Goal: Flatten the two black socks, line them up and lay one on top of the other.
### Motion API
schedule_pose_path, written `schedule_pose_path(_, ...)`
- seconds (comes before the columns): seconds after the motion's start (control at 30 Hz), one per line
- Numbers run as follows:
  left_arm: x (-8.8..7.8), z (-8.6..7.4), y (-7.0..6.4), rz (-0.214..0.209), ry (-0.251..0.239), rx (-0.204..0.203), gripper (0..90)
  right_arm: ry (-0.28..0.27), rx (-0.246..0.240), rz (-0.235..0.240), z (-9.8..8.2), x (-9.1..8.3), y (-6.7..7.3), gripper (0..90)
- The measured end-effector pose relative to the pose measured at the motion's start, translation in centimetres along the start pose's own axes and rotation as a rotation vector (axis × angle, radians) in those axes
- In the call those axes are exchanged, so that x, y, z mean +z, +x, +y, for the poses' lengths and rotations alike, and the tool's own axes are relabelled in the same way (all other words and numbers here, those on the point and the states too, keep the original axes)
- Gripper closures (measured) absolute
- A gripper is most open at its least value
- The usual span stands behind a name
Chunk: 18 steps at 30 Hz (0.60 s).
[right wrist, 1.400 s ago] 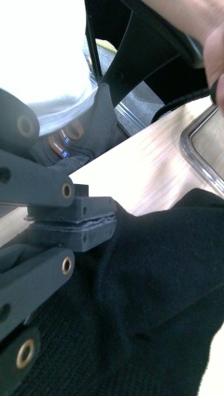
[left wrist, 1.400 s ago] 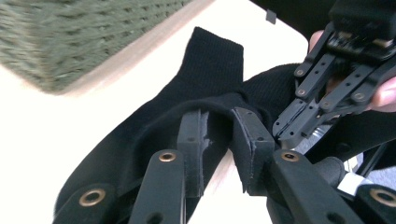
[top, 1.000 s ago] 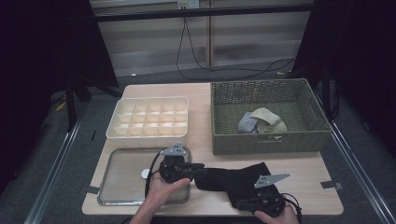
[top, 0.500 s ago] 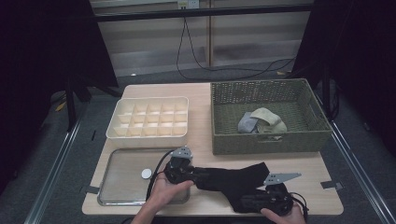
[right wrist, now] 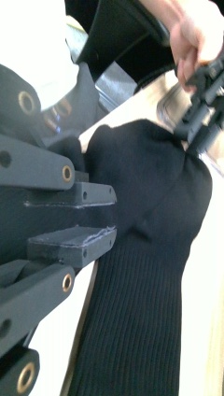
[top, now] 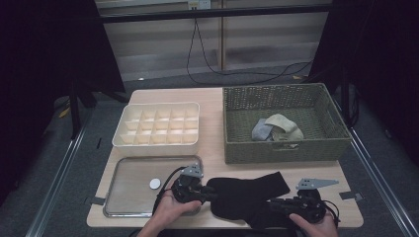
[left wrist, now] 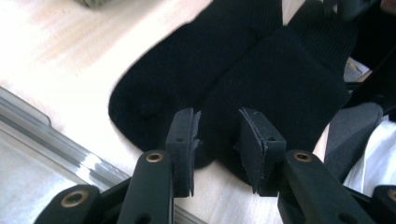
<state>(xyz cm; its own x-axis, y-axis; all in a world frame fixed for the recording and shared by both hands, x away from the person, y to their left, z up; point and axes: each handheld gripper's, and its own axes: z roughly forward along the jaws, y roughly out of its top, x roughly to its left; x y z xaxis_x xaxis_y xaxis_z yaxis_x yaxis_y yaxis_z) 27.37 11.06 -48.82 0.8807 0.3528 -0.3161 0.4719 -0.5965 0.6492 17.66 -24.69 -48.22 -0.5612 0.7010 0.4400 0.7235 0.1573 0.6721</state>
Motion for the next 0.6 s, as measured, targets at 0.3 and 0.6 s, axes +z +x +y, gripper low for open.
schedule_pose_path(0.3, 0.1, -0.1, 0.3, -0.013, -0.017, -0.009, 67.8, 0.016, -0.003, -0.082, 0.3, -1.7, -1.8, 73.0)
schedule_pose_path(0.6, 0.7, -0.1, 0.3, -0.016, -0.027, -0.028, 68.7, 0.052, 0.025, -0.156, -0.6, -3.1, -4.3, 69.1)
